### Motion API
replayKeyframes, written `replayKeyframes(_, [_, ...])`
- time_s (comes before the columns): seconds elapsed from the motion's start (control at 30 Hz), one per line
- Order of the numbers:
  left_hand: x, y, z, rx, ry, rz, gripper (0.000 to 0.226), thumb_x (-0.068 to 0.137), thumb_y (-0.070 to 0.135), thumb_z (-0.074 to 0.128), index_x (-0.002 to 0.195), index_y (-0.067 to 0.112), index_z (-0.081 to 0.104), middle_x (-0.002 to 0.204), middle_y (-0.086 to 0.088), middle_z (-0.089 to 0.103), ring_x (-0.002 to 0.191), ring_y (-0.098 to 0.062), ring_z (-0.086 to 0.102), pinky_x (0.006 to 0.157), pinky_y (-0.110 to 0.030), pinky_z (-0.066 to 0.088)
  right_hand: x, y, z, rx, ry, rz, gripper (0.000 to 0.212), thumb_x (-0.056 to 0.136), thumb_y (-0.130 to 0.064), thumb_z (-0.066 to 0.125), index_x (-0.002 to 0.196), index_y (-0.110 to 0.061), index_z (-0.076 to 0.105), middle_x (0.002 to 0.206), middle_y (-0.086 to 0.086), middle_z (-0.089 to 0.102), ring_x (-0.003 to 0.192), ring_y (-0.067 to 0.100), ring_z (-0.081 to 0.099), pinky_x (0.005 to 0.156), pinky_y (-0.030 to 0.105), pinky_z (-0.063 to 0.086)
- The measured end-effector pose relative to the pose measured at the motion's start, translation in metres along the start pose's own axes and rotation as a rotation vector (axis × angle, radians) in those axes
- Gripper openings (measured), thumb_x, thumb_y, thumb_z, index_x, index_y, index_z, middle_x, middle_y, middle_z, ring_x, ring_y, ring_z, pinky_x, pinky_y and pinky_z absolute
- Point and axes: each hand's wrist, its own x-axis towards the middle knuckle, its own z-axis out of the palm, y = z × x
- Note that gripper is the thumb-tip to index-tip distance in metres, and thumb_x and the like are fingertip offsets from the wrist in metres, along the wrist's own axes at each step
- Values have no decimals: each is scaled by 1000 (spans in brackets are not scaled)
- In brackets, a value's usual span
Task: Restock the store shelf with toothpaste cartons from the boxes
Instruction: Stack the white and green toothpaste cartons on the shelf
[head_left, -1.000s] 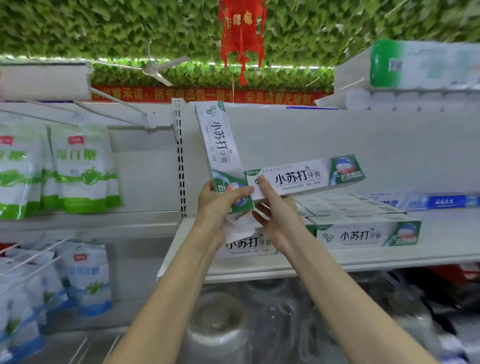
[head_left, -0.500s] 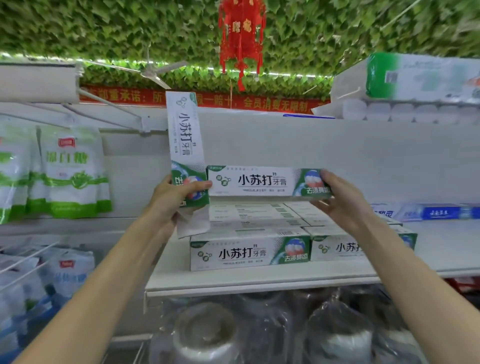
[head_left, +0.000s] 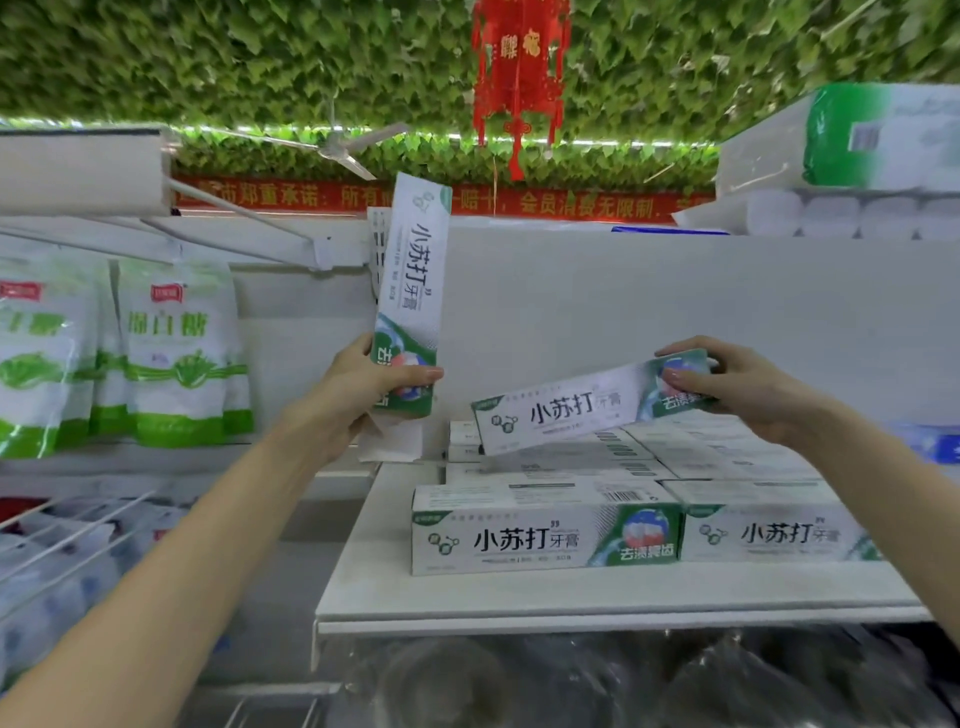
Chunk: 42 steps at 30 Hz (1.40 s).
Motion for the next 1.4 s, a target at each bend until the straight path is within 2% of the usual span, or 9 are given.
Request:
replayKeyframes(0.27, [3,-23,-10,8,-28,-81,69,50,24,83,114,14,59,103,-10,73,96,-30,70,90,-44,54,54,12,49,98,93,-42,32,82,-9,71,111,-12,59,99,14,62,79,19,62,65,22,53])
replayKeyframes(0.5, [1,-37,-15,-51,-30,-92,71,52,17,88,118,9,60,102,-11,74,98,-30,70,91,-43,53,81,19,69,-137,83,0,53,73,-15,81,117,-16,50,103,10,57,75,15,59,49,16,42])
replayKeyframes(0.63, [-1,-37,-14,-61,-21,-112,78,47,19,93,116,9,60,101,-11,74,98,-30,69,94,-46,52,85,22,74,-244,89,29,56,76,-16,79,123,-11,49,106,9,56,79,15,56,61,21,44])
replayKeyframes(0.73, [-6,-37,-11,-59,-10,-116,87,35,31,90,114,11,62,100,-11,74,97,-31,70,96,-49,51,86,28,83,-401,147,54,60,78,-17,78,128,-5,46,124,15,52,105,26,52,83,27,42])
replayKeyframes(0.9, [-17,-29,-8,-51,-20,-105,83,40,25,92,115,11,60,102,-12,73,99,-32,69,93,-47,53,73,21,76,-456,215,-21,59,79,-24,76,127,-7,47,128,18,47,112,29,51,85,30,41])
replayKeyframes(1.07, [-37,-14,24,-173,-37,-75,66,58,21,77,119,5,59,100,-14,73,81,-25,73,71,-33,61,9,-23,75,-105,104,-119,25,91,-22,62,114,-11,57,110,8,60,92,16,59,65,15,48])
replayKeyframes(1.13, [-48,-10,46,-236,-29,-67,60,63,24,76,119,9,59,101,-13,74,83,-26,73,74,-34,61,-29,-38,78,67,-18,-134,21,93,-24,59,110,-11,59,107,7,62,95,17,63,73,20,55])
replayKeyframes(1.3, [-94,-9,114,-370,65,-40,38,83,26,72,118,13,65,96,-4,75,81,-18,72,64,-26,57,-120,-40,93,261,-118,-49,39,90,-46,56,116,-17,55,107,1,63,96,11,64,77,25,54])
replayKeyframes(1.4, [-133,-12,154,-436,78,-32,35,87,22,68,119,8,64,103,-10,74,89,-21,71,72,-29,59,-158,-26,96,262,-86,-22,65,67,-68,65,115,-24,57,105,-3,69,98,12,66,84,35,54])
